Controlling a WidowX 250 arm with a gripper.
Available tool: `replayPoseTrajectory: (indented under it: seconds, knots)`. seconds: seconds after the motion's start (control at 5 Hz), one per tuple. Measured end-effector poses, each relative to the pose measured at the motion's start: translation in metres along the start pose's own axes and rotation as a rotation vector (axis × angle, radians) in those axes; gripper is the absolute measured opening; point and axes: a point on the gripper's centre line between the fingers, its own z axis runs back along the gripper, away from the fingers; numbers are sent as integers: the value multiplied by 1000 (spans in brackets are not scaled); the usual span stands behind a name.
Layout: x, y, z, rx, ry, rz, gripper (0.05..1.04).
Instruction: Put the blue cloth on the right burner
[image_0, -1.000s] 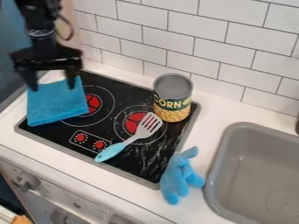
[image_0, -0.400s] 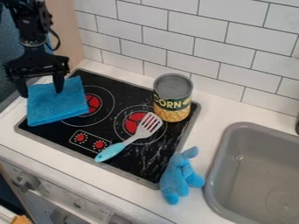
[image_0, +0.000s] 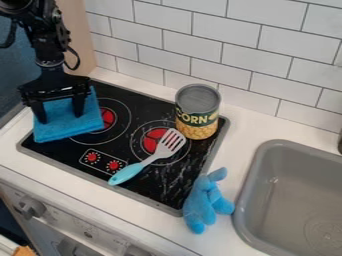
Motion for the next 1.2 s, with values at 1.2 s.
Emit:
replayPoseTrajectory:
  seconds: [1.2]
  knots:
    - [-68, -131, 14, -169, 26, -410, 999]
